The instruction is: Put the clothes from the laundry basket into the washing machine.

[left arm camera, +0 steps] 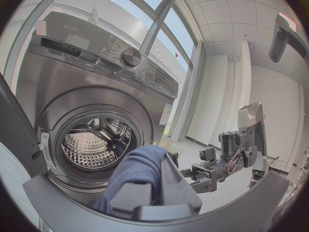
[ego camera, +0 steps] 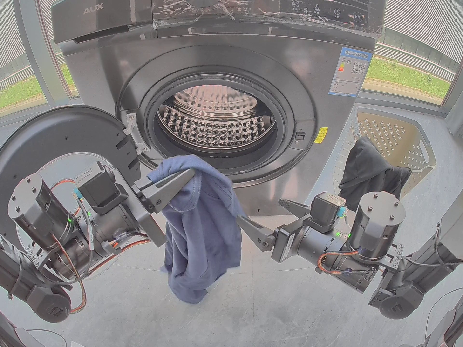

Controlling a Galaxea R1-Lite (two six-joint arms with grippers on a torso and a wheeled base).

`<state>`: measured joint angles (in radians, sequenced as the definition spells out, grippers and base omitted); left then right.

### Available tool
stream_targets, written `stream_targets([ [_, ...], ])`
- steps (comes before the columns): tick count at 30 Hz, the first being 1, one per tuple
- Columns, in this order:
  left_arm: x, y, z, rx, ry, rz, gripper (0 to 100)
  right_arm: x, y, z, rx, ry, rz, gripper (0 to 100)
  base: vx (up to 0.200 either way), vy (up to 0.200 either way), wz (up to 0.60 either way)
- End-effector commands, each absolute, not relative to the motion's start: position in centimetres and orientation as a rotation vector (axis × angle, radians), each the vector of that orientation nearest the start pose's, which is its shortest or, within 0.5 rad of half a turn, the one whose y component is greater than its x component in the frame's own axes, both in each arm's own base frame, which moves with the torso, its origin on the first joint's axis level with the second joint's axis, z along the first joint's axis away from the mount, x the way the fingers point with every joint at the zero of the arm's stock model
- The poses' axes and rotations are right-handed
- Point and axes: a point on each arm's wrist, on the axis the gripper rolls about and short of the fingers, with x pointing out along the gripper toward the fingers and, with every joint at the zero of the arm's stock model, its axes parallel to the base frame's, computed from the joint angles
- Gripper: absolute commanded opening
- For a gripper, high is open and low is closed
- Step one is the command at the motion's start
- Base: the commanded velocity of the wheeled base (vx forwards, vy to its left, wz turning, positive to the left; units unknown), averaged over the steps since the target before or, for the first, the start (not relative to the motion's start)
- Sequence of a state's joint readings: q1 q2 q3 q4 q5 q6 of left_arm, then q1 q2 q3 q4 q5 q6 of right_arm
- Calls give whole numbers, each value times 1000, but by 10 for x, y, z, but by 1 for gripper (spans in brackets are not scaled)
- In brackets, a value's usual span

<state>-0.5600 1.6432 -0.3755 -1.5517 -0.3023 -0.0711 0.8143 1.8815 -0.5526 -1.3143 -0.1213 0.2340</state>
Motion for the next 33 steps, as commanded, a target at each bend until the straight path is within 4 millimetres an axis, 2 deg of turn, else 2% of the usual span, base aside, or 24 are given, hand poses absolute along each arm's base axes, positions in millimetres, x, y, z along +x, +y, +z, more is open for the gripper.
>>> stream_targets([
  [1,201,-134,188,-114,-275,-869,0,214,222,130,212,104,686,100,0,0,0],
  [10,200,-133,194,-121,-300,-876,0,219,227,123,194,112,683,100,0,0,0],
  [20,200,-135,195,-123,-304,-877,0,225,238,128,211,69,699,100,0,0,0],
  [27,200,-136,194,-122,-302,-878,0,237,249,130,210,30,712,100,0,0,0],
  [33,202,-136,193,-121,-299,-872,0,232,252,130,216,13,737,100,0,0,0],
])
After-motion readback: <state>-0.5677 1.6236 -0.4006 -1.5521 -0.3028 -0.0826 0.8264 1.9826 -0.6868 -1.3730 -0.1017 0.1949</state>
